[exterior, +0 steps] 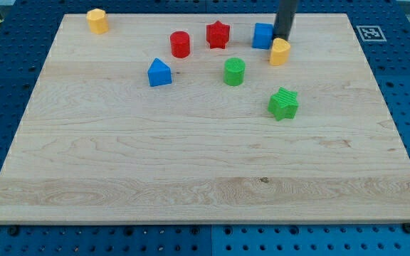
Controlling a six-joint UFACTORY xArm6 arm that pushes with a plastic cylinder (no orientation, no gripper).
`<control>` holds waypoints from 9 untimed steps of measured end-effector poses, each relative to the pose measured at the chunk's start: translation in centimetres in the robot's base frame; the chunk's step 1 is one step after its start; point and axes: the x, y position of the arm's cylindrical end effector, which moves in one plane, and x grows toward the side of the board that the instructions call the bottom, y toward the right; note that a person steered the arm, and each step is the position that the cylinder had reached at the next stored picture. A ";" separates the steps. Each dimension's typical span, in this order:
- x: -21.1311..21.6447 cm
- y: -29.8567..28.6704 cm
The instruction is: Keep red star in between red circle and green circle
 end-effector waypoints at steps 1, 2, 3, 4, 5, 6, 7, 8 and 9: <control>-0.3 -2.2; -0.3 -2.7; -1.9 -2.7; -6.0 -2.9; -6.0 -5.8; -4.6 -9.0; -2.2 -10.7; 0.6 -11.5; 2.5 -11.4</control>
